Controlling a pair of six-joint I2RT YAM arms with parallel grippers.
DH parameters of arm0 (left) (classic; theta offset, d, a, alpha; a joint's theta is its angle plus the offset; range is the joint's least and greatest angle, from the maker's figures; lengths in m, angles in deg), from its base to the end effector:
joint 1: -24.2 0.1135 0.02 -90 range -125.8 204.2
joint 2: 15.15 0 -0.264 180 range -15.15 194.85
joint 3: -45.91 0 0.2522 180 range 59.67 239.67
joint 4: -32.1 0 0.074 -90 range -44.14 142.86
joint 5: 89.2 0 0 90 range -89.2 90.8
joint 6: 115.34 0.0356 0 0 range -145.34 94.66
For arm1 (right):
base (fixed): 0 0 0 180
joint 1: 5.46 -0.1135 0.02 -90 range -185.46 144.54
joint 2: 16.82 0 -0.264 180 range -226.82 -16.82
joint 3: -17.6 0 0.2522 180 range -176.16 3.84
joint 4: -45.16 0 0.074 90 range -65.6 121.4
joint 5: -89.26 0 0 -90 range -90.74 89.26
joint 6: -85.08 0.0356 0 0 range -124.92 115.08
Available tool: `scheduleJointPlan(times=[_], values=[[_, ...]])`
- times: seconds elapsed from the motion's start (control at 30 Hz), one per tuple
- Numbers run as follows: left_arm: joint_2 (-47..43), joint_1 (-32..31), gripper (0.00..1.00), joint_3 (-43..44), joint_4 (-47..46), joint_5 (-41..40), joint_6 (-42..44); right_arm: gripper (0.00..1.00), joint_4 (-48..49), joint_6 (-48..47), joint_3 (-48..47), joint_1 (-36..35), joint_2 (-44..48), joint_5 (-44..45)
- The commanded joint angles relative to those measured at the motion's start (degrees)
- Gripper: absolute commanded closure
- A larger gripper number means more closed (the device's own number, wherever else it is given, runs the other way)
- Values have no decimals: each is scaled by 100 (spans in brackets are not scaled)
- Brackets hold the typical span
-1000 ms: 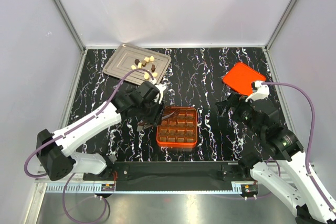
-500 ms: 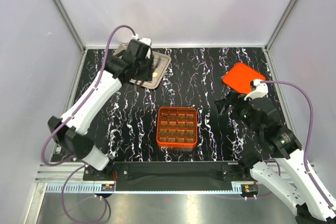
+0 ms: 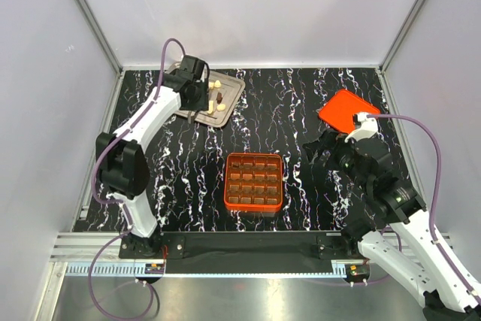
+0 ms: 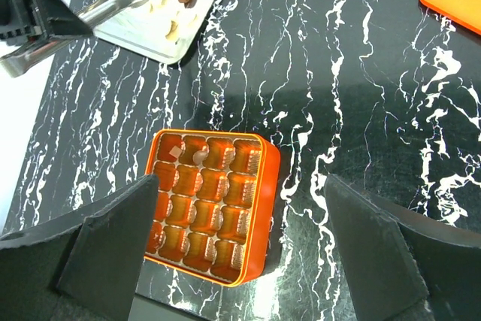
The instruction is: Pack the chocolate
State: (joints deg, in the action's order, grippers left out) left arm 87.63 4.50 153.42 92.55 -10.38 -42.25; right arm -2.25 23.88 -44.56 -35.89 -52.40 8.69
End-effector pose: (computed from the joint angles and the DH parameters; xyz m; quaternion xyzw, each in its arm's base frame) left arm 0.3705 -0.1253 0.3018 -0.0055 0.9515 -0.0037 0.3077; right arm 0.1175 0.0622 0.3411 0.0350 0.8211 0.2207 0.5252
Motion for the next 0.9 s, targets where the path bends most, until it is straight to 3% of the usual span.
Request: scheduleJointPlan(times=[0.0, 0.6, 0.87], values=[[206, -25, 51, 160, -776, 485, 284, 0, 368, -94, 59, -24, -46, -20], [1279, -25, 55, 670, -917, 775, 680, 0, 429, -348, 50, -24, -178, 164], [1271, -25, 64, 688, -882, 793, 671, 0, 429, -357, 24, -24, -178, 199]])
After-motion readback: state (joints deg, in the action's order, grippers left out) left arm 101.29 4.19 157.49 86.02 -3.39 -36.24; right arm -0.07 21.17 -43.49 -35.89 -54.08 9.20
